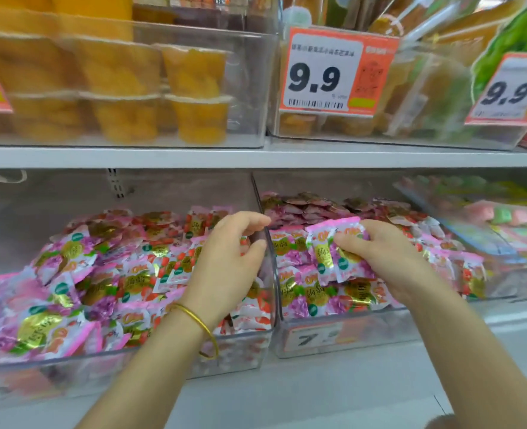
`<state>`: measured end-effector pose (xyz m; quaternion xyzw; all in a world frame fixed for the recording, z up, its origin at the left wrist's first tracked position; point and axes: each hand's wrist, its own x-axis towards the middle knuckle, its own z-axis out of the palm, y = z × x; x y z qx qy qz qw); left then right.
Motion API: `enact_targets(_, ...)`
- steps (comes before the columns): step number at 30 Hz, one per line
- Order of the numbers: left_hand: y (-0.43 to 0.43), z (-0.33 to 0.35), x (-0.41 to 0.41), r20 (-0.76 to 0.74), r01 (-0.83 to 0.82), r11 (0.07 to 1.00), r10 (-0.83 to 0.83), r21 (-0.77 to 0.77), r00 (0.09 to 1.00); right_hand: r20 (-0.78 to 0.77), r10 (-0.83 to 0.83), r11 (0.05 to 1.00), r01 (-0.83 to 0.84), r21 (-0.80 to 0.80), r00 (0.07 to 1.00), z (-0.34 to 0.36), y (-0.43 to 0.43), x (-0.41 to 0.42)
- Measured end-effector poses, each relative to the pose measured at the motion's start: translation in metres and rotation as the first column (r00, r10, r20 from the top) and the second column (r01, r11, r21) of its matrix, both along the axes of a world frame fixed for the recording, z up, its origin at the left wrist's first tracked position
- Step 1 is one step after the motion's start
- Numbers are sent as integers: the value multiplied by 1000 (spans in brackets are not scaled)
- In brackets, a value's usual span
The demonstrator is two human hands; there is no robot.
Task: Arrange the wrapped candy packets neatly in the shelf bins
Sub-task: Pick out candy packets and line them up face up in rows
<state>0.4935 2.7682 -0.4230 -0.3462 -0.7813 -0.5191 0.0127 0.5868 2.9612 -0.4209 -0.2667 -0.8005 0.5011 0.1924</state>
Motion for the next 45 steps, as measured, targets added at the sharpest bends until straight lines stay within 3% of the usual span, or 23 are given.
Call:
enact_targets(5, 7, -3, 4, -47, -33, 999, 31, -36, 998, 89, 47, 999, -46, -3, 995, 2, -19, -5)
enact_targets(9, 12, -7, 5, -72, -68, 998, 67, -6, 995, 297, 151, 923, -242, 299, 943, -3, -52, -7)
enact_targets(11, 14, -8, 5, -115, -83, 996, 81, -15, 990, 295, 141, 909, -242, 339, 945, 1, -51, -5)
enact_targets(15, 17, -9, 10, -216, -75, 996, 64, -42, 974, 139, 36, 997, -45, 64, 990, 11, -21, 6)
enact_targets(17, 19, -9, 13, -256, -58, 997, 42, -56, 966, 130, 33, 999, -36, 26, 991, 8, -20, 7)
enact_targets(19, 22, -10, 16, -281, -48, 997, 27, -68, 959, 234, 58, 969, -111, 219, 970, 2, -31, 4)
enact_targets(22, 25, -10, 18, -321, -43, 996, 15, -78, 947, 376, -27, 826, -191, 530, 926, -9, -38, 1)
enact_targets(26, 28, -11, 22, -354, -37, 994, -3, -106, 935, 363, -1, 807, -213, 551, 932, -9, -34, 5)
enact_targets(29, 31, -12, 23, -383, -32, 993, -14, -114, 924, 160, -96, 854, -2, 521, 983, -2, -12, 10)
enact_targets(32, 35, -13, 26, -410, -32, 993, -17, -113, 912, 65, -285, 781, 193, 594, 956, 4, 23, 15)
enact_targets(34, 38, -14, 28, -419, -33, 992, -21, -119, 908, 128, -306, 750, 156, 642, 943, 1, 37, 12)
enact_targets(40, 44, -16, 31, -423, -42, 992, -14, -123, 906, 418, -181, 729, -165, 665, 890, -12, 45, -6)
enact_targets(45, 45, -17, 29, -421, -56, 990, -4, -130, 907, 401, -18, 812, -220, 541, 916, -6, 57, -2)
